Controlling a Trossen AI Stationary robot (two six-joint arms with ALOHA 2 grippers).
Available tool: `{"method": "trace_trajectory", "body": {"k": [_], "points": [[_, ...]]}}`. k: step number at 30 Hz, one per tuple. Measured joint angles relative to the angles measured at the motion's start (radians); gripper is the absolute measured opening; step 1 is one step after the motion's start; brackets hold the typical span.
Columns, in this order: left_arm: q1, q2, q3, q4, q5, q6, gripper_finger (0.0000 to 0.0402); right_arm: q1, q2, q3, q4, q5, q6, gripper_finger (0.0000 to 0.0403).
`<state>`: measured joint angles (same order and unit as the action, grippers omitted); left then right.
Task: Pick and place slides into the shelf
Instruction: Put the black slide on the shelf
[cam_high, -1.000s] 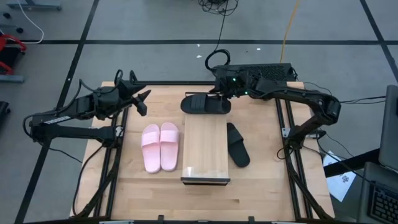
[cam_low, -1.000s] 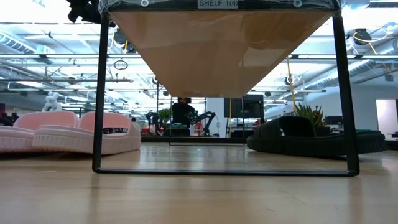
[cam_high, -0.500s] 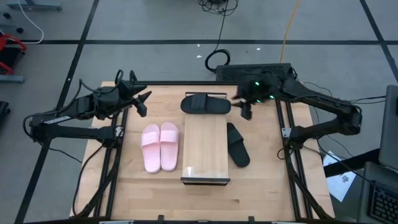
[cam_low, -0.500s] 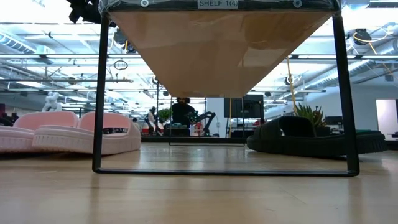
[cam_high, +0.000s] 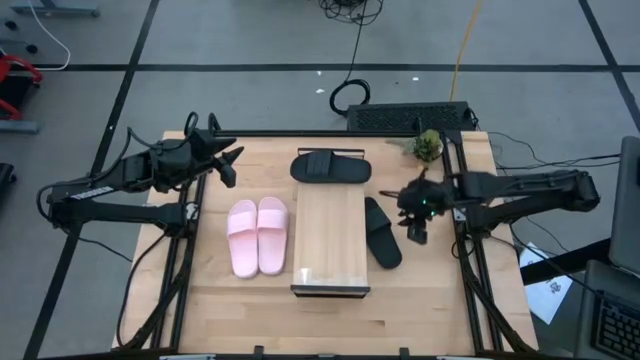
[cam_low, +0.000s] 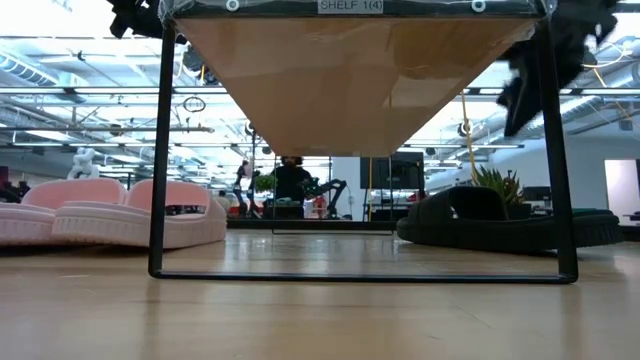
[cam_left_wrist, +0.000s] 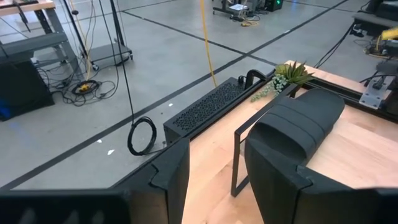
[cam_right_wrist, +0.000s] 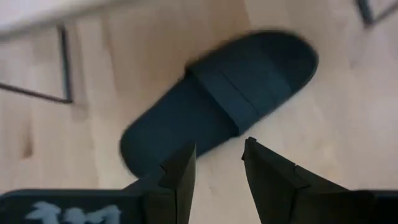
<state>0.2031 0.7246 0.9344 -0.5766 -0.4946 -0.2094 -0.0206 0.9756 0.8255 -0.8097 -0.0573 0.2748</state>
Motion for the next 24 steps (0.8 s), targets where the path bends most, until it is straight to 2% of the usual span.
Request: {"method": "trace_trajectory", "body": {"k": [4,6,10,16,24], "points": [[0.0,0.0,0.0,0.0,0.0,-0.017,0.0157,0.021,-0.071,-0.179,0.225,0.013,0.104,0.0128],[0.0,0.0,0.0,0.0,0.0,-0.023,0.0157,0.023,-0.106,-0.245,0.304,0.053,0.142,0.0128],[0.0,0.0,0.0,0.0,0.0,-0.027,0.0157,0.023,-0.166,-0.344,0.321,0.09,0.22,0.0128],[0.0,0.0,0.0,0.0,0.0,-0.025,0.0157,0.023,-0.228,-0.419,0.412,0.112,0.289,0.0128],[0.0,0.0,0.0,0.0,-0.001,-0.023,0.0157,0.023,-0.227,-0.468,0.498,0.155,0.293,0.0128]]}}
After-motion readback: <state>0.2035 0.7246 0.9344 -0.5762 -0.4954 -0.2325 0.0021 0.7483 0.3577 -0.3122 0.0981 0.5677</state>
